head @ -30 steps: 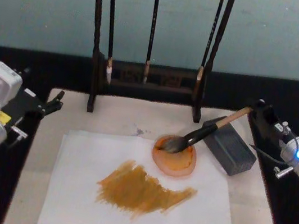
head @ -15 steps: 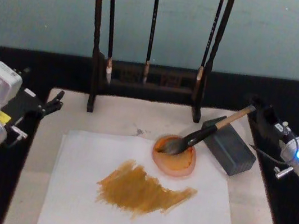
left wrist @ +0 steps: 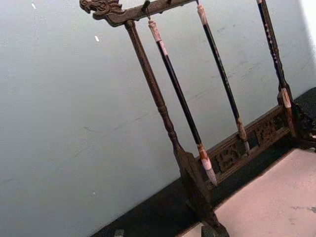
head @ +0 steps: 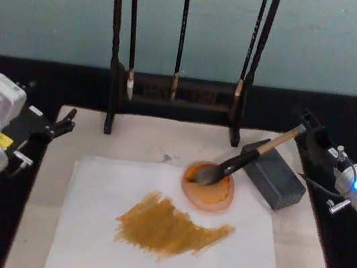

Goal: Pick up the brush from the inkstone, write on the paper, then place the brush back to its original position.

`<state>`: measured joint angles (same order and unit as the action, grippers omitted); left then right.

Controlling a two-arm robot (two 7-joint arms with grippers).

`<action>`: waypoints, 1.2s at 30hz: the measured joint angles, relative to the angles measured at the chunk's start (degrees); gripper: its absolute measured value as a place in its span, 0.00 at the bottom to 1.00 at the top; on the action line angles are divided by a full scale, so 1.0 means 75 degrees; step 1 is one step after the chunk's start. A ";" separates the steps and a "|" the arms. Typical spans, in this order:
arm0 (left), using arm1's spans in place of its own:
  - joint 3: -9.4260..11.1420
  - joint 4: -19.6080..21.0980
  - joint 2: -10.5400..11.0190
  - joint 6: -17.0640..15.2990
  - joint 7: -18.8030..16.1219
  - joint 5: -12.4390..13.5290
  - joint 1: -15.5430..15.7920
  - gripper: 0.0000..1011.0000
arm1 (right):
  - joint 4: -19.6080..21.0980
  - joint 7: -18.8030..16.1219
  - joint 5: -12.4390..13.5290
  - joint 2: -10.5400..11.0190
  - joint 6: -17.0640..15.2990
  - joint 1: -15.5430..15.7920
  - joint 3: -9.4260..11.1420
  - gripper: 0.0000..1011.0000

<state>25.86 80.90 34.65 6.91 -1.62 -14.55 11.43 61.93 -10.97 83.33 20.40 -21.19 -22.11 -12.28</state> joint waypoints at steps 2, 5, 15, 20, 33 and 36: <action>0.0000 0.0000 0.0000 0.0000 0.0000 0.0000 0.0000 1.00 | 0.0000 0.0000 0.0000 0.0000 0.0000 0.0000 0.0000 0.99; 0.0000 0.0000 0.0000 0.0000 0.0000 0.0000 0.0000 1.00 | 0.0000 0.0001 -0.0001 0.0000 0.0000 0.0000 0.0000 0.99; 0.0000 0.0000 0.0000 0.0000 0.0000 0.0000 0.0000 1.00 | 0.0000 0.0000 -0.0003 0.0000 0.0000 0.0000 -0.0001 0.99; 0.0000 0.0000 0.0000 0.0000 0.0000 0.0000 0.0000 1.00 | 0.0000 0.0001 -0.0003 0.0000 0.0000 0.0000 -0.0001 0.99; 0.0000 0.0000 0.0000 0.0000 -0.0001 0.0000 0.0000 1.00 | 0.0000 0.0001 -0.0003 0.0000 0.0000 0.0000 -0.0001 0.99; 0.0000 0.0000 0.0000 0.0000 -0.0001 0.0000 0.0000 1.00 | 0.0001 0.0001 -0.0003 0.0000 0.0000 0.0000 -0.0001 0.99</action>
<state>25.86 80.90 34.64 6.91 -1.62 -14.55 11.43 61.93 -10.97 83.31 20.39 -21.19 -22.11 -12.29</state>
